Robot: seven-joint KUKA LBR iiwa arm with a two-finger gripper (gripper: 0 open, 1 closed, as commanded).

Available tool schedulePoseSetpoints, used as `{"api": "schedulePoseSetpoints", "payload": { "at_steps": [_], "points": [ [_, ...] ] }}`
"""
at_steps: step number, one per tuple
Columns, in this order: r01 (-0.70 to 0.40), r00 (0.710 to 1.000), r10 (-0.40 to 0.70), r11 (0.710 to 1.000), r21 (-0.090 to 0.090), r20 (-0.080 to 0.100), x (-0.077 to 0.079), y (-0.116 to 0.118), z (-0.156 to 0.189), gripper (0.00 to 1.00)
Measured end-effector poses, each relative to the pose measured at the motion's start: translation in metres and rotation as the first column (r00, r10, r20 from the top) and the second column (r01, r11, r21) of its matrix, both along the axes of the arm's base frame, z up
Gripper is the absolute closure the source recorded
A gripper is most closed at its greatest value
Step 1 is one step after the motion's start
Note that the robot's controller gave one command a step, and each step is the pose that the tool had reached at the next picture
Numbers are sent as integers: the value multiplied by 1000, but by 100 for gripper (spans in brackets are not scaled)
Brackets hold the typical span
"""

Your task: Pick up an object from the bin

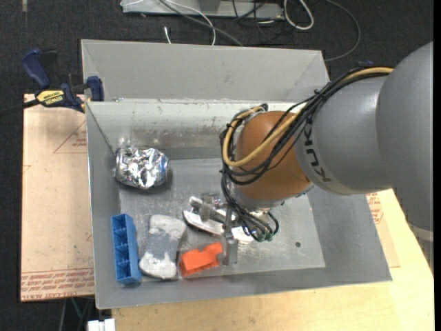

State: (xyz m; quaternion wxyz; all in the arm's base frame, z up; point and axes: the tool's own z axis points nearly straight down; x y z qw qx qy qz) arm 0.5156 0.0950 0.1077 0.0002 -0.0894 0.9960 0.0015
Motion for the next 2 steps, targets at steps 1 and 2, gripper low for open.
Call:
{"api": "schedulePoseSetpoints", "payload": {
  "at_steps": [1,2],
  "points": [
    [-45,999,45,999,-1,2,-5,-4,-8,0],
    [-209,978,209,978,0,4,17,14,-32,0]
  ]
}}
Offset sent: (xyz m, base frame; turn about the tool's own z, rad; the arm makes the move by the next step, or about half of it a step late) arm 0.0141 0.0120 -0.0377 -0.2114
